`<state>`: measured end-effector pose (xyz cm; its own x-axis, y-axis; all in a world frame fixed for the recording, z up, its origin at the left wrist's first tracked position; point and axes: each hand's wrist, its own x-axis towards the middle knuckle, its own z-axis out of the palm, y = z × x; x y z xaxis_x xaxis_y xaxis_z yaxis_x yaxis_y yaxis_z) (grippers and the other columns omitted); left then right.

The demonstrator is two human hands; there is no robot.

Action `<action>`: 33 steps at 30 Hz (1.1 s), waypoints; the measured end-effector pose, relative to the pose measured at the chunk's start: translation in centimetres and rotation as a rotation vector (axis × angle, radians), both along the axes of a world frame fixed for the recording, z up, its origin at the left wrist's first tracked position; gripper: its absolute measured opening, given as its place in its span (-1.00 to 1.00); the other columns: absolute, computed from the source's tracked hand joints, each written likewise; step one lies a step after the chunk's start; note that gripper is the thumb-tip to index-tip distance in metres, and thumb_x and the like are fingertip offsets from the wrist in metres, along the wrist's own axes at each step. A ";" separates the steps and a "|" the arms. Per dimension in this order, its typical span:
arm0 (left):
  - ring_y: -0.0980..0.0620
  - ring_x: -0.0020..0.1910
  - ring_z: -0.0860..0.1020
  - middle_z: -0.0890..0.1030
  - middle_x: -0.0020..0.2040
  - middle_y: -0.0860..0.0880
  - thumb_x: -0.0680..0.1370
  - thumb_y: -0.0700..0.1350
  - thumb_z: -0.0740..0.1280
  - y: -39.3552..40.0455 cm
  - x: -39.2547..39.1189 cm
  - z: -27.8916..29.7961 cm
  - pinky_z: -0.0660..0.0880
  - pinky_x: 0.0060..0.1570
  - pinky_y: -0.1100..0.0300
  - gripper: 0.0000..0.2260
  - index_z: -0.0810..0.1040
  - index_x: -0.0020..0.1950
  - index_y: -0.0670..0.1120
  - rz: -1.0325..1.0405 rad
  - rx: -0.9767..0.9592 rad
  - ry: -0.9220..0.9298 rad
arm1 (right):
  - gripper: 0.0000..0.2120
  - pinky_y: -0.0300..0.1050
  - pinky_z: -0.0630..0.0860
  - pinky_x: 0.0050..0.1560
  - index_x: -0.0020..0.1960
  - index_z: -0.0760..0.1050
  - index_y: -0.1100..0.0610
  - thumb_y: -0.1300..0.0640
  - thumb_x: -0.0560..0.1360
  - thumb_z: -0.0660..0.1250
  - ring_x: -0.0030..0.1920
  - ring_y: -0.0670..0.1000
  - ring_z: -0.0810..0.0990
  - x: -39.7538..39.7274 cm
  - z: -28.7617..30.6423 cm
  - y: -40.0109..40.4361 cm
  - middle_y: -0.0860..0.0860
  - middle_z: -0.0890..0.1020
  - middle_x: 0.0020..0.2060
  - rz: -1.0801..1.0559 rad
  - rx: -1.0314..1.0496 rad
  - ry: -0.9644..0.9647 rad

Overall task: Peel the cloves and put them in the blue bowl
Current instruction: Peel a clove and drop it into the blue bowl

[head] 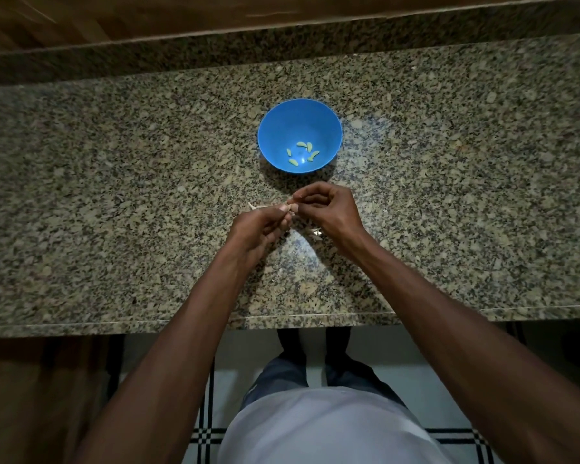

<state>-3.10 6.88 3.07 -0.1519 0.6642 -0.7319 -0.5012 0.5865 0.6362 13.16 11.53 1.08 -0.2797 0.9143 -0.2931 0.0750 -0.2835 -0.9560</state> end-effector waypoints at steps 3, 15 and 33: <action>0.06 -0.20 0.64 0.70 -0.14 -0.15 0.61 -0.36 0.33 0.1 0.0 -0.1 0.62 -0.20 0.33 -0.92 0.63 0.03 -0.30 0.058 -0.029 -0.155 | -0.79 0.12 0.67 0.18 0.04 0.65 0.32 0.36 0.43 0.57 0.04 0.13 0.76 0.1 0.0 -0.1 0.16 0.77 -0.04 0.015 0.027 0.041; 0.09 -0.21 0.57 0.64 -0.17 -0.10 0.65 -0.36 0.27 -0.3 0.1 -0.3 0.57 -0.17 0.33 -0.88 0.61 0.04 -0.26 -0.080 0.067 -0.029 | -0.76 0.03 0.70 0.09 0.13 0.67 0.32 0.33 0.48 0.55 0.04 0.18 0.75 0.2 0.3 -0.5 0.25 0.74 0.03 -0.004 -0.150 0.106; -0.01 -0.08 0.71 0.72 -0.08 -0.13 0.60 -0.22 0.44 -1.1 0.4 -1.9 0.67 0.03 0.08 -0.90 0.64 0.08 -0.22 -0.147 0.179 0.566 | -0.81 0.06 0.72 0.04 0.18 0.62 0.39 0.37 0.58 0.42 -0.15 0.11 0.72 1.0 1.3 -1.0 0.29 0.72 -0.06 0.006 -0.221 0.017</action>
